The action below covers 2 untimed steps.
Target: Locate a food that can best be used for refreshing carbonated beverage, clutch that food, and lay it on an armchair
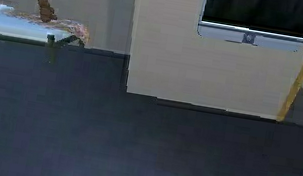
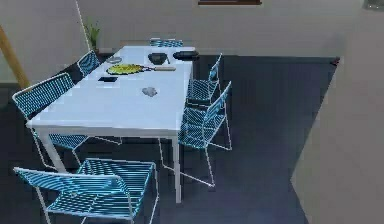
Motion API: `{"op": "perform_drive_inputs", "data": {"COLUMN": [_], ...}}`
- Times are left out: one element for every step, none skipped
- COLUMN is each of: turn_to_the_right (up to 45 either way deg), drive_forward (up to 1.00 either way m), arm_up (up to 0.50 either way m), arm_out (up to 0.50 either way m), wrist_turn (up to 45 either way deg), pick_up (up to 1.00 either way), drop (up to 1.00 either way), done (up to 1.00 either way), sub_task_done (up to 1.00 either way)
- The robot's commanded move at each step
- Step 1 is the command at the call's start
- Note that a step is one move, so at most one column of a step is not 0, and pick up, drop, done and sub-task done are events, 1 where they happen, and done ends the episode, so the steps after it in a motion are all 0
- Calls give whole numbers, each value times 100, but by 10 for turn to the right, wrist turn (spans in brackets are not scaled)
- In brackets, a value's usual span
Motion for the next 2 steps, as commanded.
{"op": "perform_drive_inputs", "data": {"turn_to_the_right": [0,450], "drive_forward": [100,0], "arm_up": [0,0], "arm_out": [0,0], "wrist_turn": [0,0], "pick_up": [0,0], "drop": [0,0], "done": [0,0], "sub_task_done": [0,0]}}
